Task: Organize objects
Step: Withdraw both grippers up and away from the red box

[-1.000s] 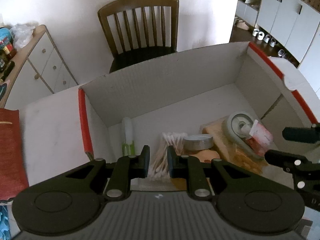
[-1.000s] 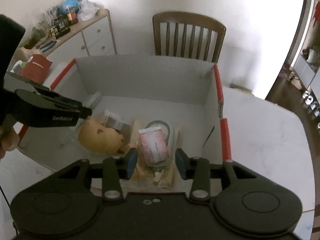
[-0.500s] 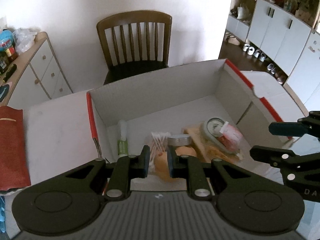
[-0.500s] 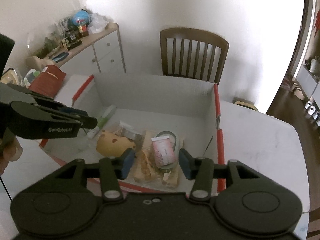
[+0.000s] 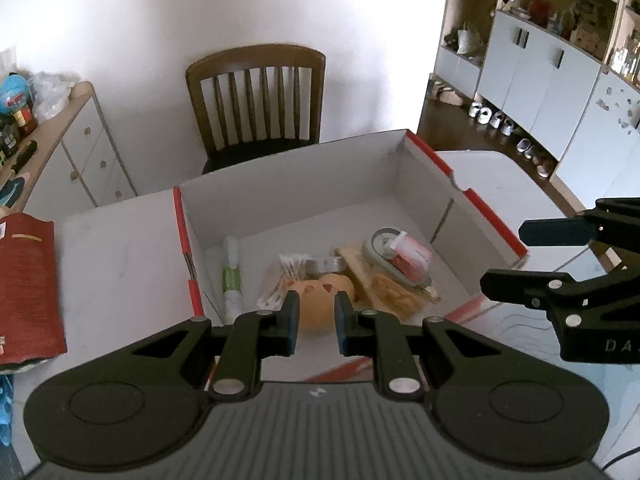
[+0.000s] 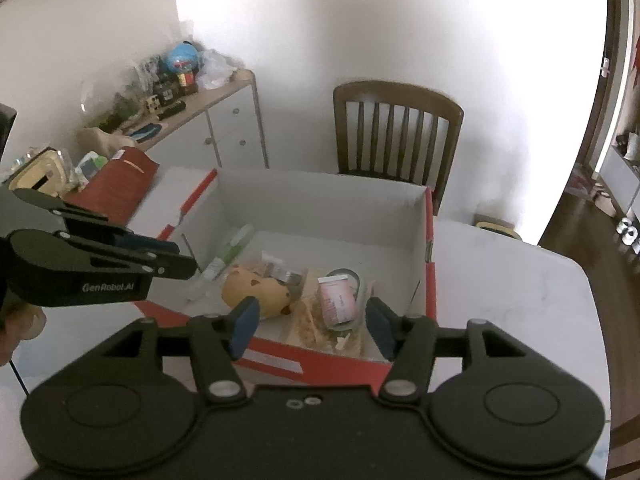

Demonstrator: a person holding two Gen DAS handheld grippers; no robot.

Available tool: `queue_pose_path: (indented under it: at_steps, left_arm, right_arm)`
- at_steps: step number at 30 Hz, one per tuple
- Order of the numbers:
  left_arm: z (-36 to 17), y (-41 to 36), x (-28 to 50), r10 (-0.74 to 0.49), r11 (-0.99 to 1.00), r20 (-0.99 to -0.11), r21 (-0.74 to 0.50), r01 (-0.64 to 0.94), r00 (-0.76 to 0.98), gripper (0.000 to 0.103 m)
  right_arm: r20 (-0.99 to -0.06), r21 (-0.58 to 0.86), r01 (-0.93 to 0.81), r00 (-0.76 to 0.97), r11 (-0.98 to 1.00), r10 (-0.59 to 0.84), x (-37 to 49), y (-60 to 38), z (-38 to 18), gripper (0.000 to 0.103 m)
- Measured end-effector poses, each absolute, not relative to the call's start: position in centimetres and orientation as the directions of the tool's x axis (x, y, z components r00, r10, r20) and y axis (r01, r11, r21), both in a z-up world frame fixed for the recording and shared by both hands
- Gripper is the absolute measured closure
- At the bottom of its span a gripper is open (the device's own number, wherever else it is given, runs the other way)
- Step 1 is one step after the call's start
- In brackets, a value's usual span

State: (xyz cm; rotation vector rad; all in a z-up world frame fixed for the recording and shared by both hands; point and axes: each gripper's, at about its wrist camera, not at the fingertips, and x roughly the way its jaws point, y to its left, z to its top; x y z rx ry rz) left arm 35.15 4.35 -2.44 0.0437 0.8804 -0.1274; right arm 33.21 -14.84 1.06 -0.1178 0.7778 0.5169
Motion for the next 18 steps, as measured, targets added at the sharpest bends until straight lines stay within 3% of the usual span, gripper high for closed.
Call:
queue_pose_path:
  at_steps: [9, 15, 17, 18]
  left_arm:
    - [-2.2, 3.5, 31.9, -0.092, 0.99, -0.749, 0.0, 0.139, 0.657, 0.085]
    - [-2.4, 3.1, 29.7, -0.103, 0.99, -0.745, -0.015, 0.139, 0.659, 0.066]
    - [-2.4, 3.1, 28.9, -0.113, 0.99, -0.742, -0.03, 0.136, 0.66, 0.053]
    - [-2.3, 3.0, 28.5, -0.119, 0.99, -0.739, -0.035, 0.138, 0.663, 0.053]
  right_arm:
    - [-0.669, 0.098, -0.505, 0.604, 0.858, 0.432, 31.0, -16.5, 1.8, 0.035]
    - [-0.66, 0.088, -0.522, 0.607, 0.848, 0.442, 29.3, -17.1, 2.1, 0.031]
    - [-0.655, 0.081, -0.525, 0.613, 0.847, 0.442, 28.7, -17.4, 2.3, 0.03]
    - [-0.654, 0.079, -0.526, 0.614, 0.847, 0.443, 28.4, -17.5, 2.4, 0.029]
